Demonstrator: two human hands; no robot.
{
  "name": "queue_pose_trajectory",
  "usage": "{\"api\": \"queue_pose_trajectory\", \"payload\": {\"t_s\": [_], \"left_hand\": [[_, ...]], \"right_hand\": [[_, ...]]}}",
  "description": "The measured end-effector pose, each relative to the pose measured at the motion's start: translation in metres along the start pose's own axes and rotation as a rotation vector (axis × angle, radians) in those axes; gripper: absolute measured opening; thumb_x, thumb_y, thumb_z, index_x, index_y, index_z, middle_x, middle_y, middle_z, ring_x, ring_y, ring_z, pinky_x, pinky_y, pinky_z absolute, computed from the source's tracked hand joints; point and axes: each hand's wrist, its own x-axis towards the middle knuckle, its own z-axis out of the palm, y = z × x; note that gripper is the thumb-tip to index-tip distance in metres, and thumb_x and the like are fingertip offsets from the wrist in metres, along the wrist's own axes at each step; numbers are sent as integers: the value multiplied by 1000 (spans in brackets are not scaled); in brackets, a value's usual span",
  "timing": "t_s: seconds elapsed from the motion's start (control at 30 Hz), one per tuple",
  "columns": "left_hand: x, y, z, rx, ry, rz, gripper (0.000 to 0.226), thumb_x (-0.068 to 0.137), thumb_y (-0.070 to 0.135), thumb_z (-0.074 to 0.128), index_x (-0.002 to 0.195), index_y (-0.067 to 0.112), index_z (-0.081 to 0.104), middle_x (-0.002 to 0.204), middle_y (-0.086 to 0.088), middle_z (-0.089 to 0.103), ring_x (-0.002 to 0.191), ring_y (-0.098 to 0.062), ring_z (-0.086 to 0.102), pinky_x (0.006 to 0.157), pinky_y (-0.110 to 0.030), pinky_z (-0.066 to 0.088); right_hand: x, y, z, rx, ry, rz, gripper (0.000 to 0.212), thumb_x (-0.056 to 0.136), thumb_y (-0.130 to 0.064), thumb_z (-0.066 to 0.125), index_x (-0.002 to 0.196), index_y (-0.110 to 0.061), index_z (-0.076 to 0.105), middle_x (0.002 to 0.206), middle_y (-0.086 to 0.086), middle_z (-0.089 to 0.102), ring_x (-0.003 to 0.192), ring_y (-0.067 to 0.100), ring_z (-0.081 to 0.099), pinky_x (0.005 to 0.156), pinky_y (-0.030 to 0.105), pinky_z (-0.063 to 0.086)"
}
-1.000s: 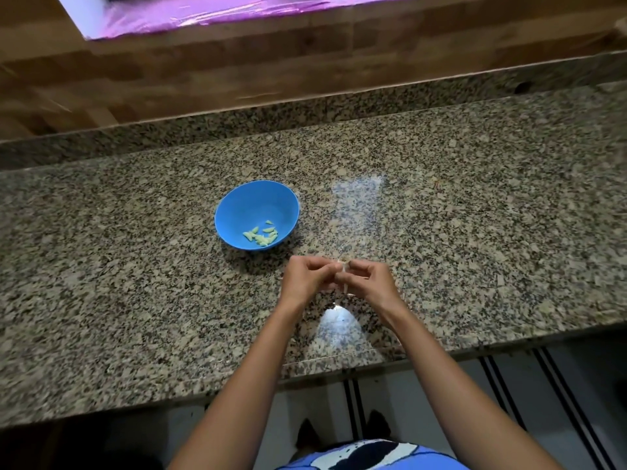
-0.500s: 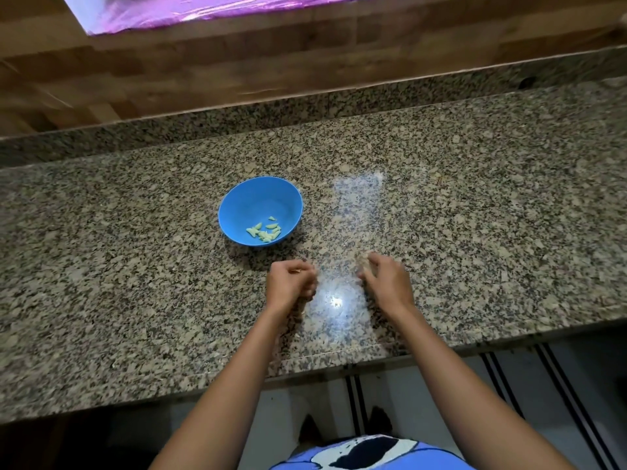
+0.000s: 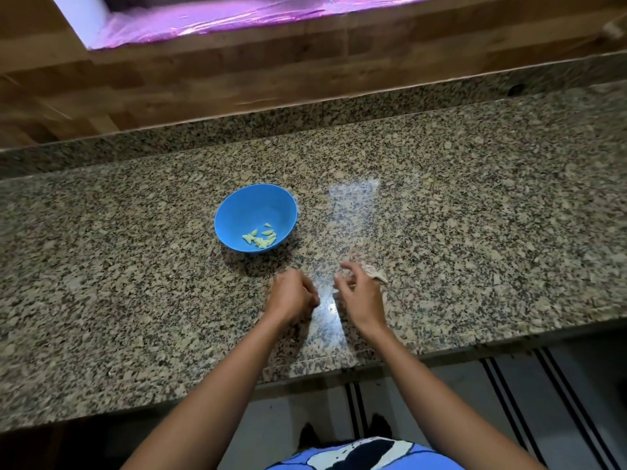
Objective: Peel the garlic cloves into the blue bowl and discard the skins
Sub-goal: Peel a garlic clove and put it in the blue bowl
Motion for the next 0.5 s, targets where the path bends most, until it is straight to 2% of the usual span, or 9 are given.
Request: {"api": "queue_pose_trajectory", "payload": {"t_s": [0.07,0.17,0.27,0.4,0.5], "left_hand": [[2,5,-3,-123,-153,-61,11,77,-3,73,68,3,69,73,-14,72,71,-26,70,73,-44,59],[6,10,-7,-80,-192,-63,17,75,-5,74,62,4,67,73,-16,71,71,-27,71,72,-42,60],[9,15,-6,6,-180,-64,9,74,-2,75,67,1,69,71,-13,72,68,-23,71,67,-36,60],[9,19,0,208,-105,-19,4,79,2,71,75,3,70,72,-8,71,67,-15,68,71,-34,58],[1,26,10,366,4,95,8,83,1,61,78,1,68,77,-11,69,76,-22,65,70,-36,54]], "right_hand": [[2,5,6,53,-77,152,26,95,-24,51,118,-13,57,94,2,68,71,13,62,68,29,56],[5,10,10,189,-130,269,15,94,-16,52,102,-12,64,80,2,69,67,13,61,70,32,54],[8,12,10,271,-123,307,15,93,-13,52,97,-8,65,72,2,68,58,12,58,63,28,52],[7,13,12,207,-108,275,13,93,-13,52,93,-13,65,73,0,68,59,10,59,61,25,51],[6,11,12,138,-103,237,13,93,-14,53,91,-15,66,77,0,69,64,10,61,65,26,52]]}}
